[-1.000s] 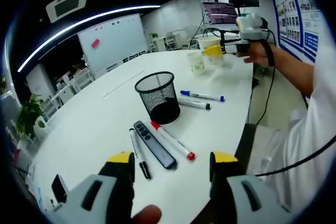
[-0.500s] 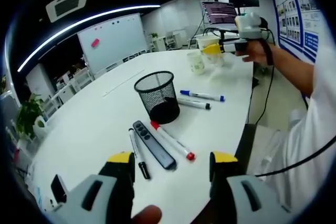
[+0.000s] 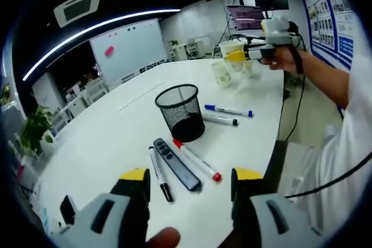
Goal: Place the scattered laser pointers and whiteboard markers into the pen holder and stack the scattered paper cups together
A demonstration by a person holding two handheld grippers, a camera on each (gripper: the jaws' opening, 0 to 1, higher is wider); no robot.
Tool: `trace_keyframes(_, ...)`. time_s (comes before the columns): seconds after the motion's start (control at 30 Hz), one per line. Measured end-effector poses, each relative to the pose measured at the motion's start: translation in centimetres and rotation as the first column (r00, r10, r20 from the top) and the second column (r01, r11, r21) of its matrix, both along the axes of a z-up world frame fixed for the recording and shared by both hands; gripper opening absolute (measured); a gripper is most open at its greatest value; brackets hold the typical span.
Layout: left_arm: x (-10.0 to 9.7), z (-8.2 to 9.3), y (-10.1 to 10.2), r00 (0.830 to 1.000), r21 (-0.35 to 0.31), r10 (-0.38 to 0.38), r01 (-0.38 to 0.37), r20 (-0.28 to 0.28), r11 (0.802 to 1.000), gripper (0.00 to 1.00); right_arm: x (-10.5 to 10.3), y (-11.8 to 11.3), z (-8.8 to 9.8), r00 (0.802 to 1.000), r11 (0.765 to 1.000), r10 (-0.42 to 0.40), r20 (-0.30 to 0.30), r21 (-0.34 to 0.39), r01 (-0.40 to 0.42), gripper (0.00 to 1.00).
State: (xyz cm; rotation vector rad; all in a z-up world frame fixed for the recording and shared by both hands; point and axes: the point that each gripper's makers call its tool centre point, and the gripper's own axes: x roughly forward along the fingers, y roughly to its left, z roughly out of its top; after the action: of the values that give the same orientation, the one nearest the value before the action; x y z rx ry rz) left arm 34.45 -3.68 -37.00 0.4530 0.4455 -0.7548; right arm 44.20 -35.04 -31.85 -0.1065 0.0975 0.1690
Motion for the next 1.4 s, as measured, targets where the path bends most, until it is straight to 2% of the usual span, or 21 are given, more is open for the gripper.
trace_keyframes(0.37, 0.1, -0.3, 0.3, 1.0, 0.006, -0.002, 0.002, -0.007, 1.0, 0.57, 0.8, -0.1, 0.9, 1.0, 1.0, -0.004, 0.013, -0.008, 0.004, 0.46)
trace_keyframes(0.57, 0.0, 0.1, 0.1, 1.0, 0.004, -0.007, 0.007, 0.002, 1.0, 0.57, 1.0, -0.2, 1.2, 1.0, 1.0, -0.005, 0.015, -0.011, 0.005, 0.46)
trace_keyframes(0.87, -0.2, -0.1, 0.4, 1.0, 0.001, 0.007, -0.007, -0.002, 1.0, 0.57, 1.4, -0.6, 1.2, 1.0, 1.0, -0.014, 0.011, -0.013, 0.014, 0.46)
trace_keyframes(1.1, -0.2, 0.0, 0.3, 1.0, 0.006, 0.004, -0.004, -0.002, 1.0, 0.57, 1.7, -0.9, 2.2, 0.999, 1.0, -0.02, 0.028, -0.013, 0.02, 0.46)
trace_keyframes(1.4, -0.3, 0.0, 0.2, 1.0, 0.007, 0.002, -0.002, -0.001, 1.0, 0.57, 2.1, -1.4, 1.8, 1.0, 1.0, -0.025, 0.019, 0.005, 0.025, 0.46)
